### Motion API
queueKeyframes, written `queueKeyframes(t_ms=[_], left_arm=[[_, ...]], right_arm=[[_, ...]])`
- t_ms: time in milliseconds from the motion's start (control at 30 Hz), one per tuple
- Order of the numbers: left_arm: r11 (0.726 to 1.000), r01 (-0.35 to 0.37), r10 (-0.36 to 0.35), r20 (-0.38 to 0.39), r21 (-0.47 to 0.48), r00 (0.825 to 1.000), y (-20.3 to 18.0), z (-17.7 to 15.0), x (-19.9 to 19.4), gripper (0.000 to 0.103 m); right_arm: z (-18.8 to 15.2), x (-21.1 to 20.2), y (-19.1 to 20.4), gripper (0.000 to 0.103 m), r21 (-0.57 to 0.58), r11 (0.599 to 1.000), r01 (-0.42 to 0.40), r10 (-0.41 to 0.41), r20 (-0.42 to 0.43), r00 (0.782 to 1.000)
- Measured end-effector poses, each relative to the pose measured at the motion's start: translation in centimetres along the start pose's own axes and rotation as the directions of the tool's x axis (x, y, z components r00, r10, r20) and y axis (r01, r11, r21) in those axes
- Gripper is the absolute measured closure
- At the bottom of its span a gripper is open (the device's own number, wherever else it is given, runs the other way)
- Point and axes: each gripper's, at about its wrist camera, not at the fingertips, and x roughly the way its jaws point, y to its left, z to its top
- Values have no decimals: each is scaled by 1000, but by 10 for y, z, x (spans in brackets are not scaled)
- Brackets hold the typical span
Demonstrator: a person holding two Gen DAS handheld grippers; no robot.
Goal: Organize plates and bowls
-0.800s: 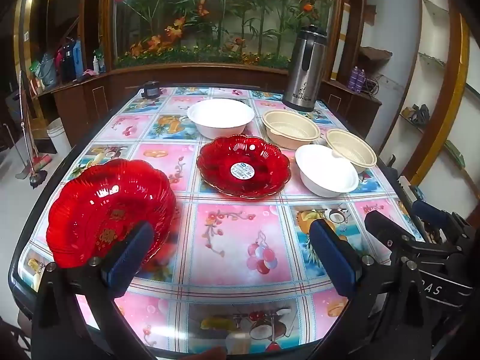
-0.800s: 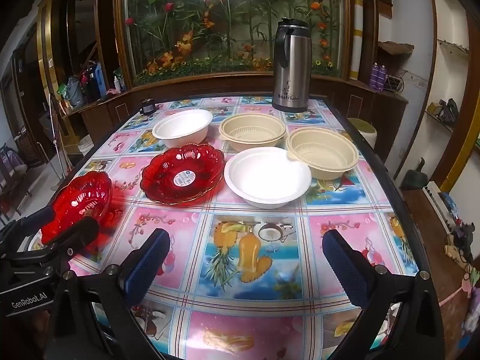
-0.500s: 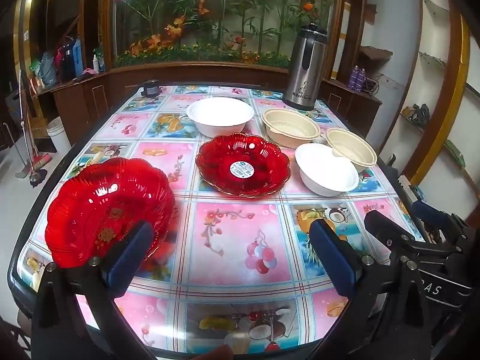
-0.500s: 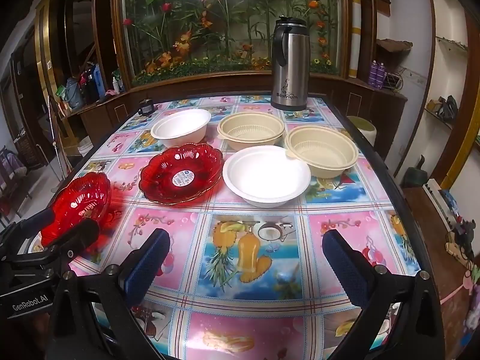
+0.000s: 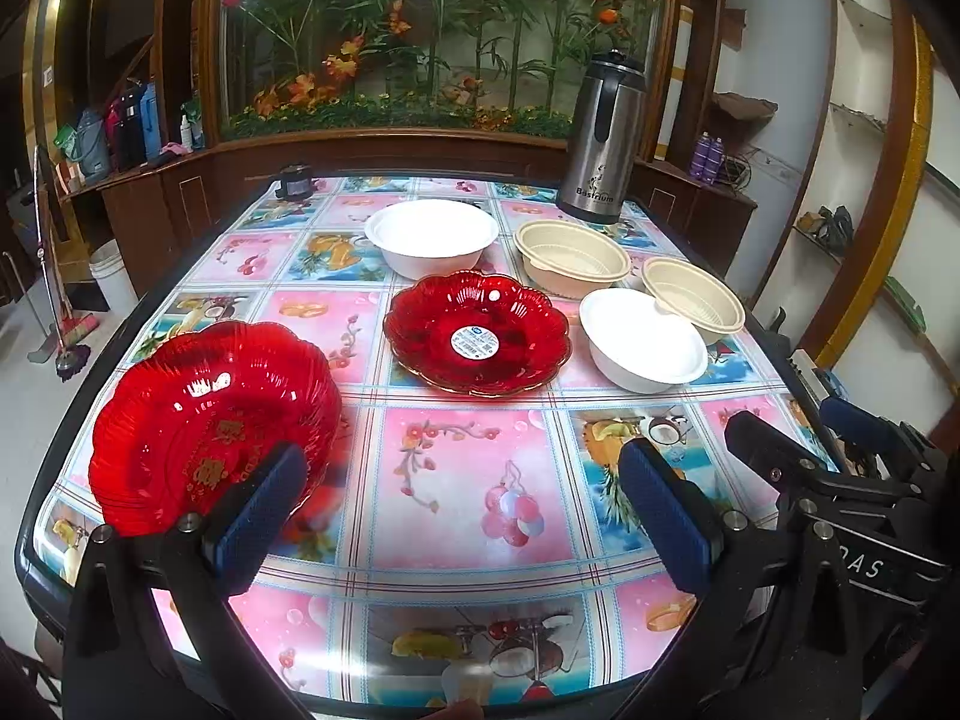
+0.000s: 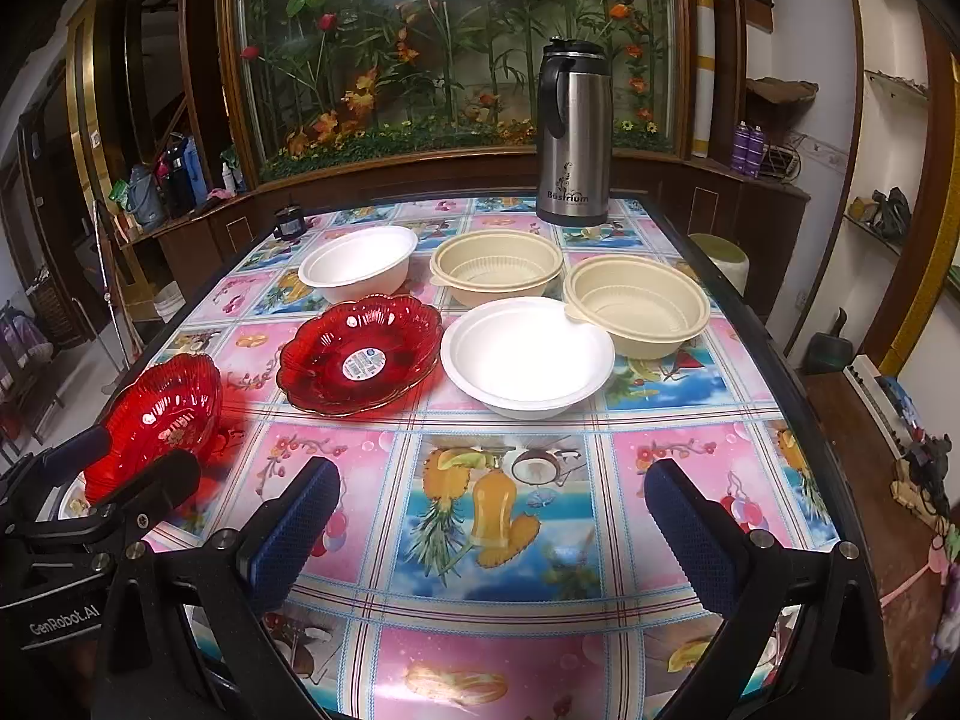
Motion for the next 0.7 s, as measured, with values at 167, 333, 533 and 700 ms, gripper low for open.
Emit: queueKeyframes(t_ms=[167, 333, 533, 700], left_arm=[[1000, 4, -4, 3, 2, 1000, -1, 2, -2, 0], [1000, 5, -5, 6, 1, 1000, -1, 3, -3, 0], [1000, 7, -7, 7, 1, 1000, -2, 2, -4, 0], [1000, 6, -6, 5, 1, 1000, -2, 2, -3, 0]], right_arm=[[3, -4, -2, 0, 5, 1000, 0, 0, 5, 1000], [5, -5, -2, 0, 7, 1000, 0, 0, 10, 1000], [5, -5, -2, 0, 6, 1000, -1, 0, 10, 1000], [5, -6, -2, 0, 5, 1000, 0, 0, 11, 1000]])
